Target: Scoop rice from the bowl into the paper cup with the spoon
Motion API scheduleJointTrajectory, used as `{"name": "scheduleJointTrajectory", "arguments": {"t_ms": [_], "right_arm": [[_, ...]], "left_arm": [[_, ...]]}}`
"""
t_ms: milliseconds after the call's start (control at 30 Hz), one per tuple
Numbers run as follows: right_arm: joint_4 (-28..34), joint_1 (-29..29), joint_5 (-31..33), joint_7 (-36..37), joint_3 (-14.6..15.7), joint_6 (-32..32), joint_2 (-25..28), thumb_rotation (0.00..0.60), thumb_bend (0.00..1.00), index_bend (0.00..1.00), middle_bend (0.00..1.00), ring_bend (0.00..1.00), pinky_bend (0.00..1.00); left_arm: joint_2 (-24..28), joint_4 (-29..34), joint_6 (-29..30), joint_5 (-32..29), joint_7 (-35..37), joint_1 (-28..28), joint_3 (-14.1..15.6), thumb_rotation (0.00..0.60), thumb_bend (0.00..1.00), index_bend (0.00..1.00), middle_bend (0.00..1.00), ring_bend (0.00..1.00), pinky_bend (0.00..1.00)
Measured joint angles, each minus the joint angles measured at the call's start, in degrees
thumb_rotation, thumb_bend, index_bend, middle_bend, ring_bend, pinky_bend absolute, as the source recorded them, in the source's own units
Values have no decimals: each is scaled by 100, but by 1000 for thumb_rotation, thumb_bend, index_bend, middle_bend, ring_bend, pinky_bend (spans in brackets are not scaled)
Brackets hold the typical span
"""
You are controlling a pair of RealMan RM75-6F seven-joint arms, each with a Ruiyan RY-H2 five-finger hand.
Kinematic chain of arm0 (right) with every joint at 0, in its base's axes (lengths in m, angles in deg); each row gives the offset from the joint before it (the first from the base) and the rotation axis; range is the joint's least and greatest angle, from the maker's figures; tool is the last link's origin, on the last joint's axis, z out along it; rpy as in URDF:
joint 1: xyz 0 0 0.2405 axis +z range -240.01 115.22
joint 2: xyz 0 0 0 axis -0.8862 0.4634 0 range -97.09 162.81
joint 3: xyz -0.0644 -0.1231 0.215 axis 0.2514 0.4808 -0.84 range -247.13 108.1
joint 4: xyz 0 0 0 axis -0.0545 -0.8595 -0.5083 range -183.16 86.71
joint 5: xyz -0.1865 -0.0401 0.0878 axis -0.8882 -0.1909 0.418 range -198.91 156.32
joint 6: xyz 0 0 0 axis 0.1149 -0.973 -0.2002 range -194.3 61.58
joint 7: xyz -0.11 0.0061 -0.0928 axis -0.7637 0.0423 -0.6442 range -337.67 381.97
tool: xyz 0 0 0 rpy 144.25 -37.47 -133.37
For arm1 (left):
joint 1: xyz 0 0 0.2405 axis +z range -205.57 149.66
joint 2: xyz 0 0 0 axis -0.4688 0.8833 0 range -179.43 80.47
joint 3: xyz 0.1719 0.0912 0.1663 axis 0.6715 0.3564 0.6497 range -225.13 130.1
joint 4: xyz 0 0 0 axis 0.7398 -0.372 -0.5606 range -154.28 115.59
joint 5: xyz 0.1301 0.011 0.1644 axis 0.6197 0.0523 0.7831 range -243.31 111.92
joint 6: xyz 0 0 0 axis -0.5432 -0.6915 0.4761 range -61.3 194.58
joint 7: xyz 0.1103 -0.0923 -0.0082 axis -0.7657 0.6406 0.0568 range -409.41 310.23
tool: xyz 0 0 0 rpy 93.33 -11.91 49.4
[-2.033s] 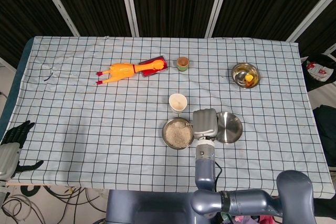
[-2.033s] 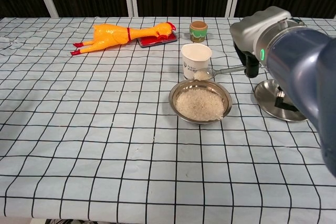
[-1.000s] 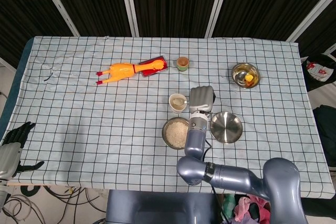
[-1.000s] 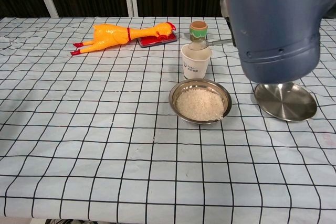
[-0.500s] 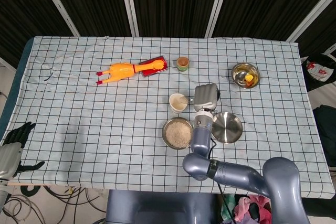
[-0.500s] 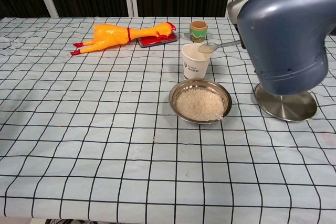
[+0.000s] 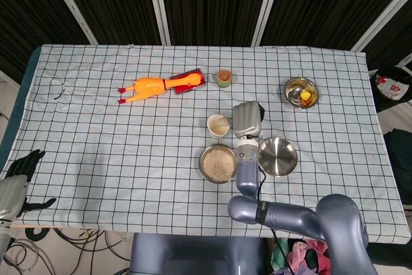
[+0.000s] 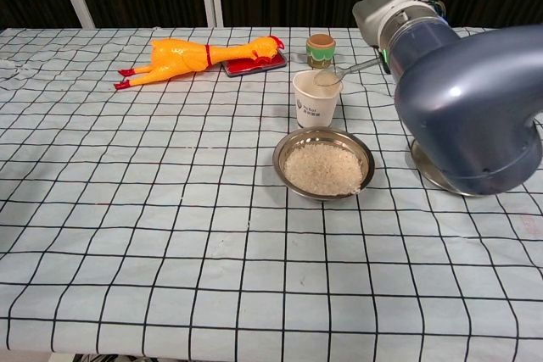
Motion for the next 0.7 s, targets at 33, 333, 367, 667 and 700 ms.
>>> {"name": "scheduleJointTrajectory", "arguments": {"t_ms": [33, 333, 367, 667, 700], "right_arm": [[-28, 1, -68, 21, 48, 4, -13, 600, 640, 704, 1000, 1000, 1000], [-191, 20, -453, 12, 352, 43, -66, 600, 641, 704, 1000, 1000, 1000], [-207, 21, -501, 2, 394, 46, -66, 600, 641, 704, 1000, 1000, 1000], [-470, 13, -1241, -43, 924, 88, -61, 600, 641, 704, 1000, 1000, 1000], [-499, 13, -1323, -44, 977, 96, -60, 600, 640, 704, 1000, 1000, 1000]], "left_arm": [[2, 1, -1, 6, 4, 1, 3, 600, 28, 0, 0, 0, 0], [10, 7, -11, 30, 34, -2, 16, 600, 29, 0, 0, 0, 0], [12, 7, -13, 32, 34, -3, 18, 600, 29, 0, 0, 0, 0], [19, 14, -21, 53, 49, -8, 28, 600, 29, 0, 0, 0, 0], [19, 13, -22, 53, 48, -8, 29, 600, 29, 0, 0, 0, 0]]}}
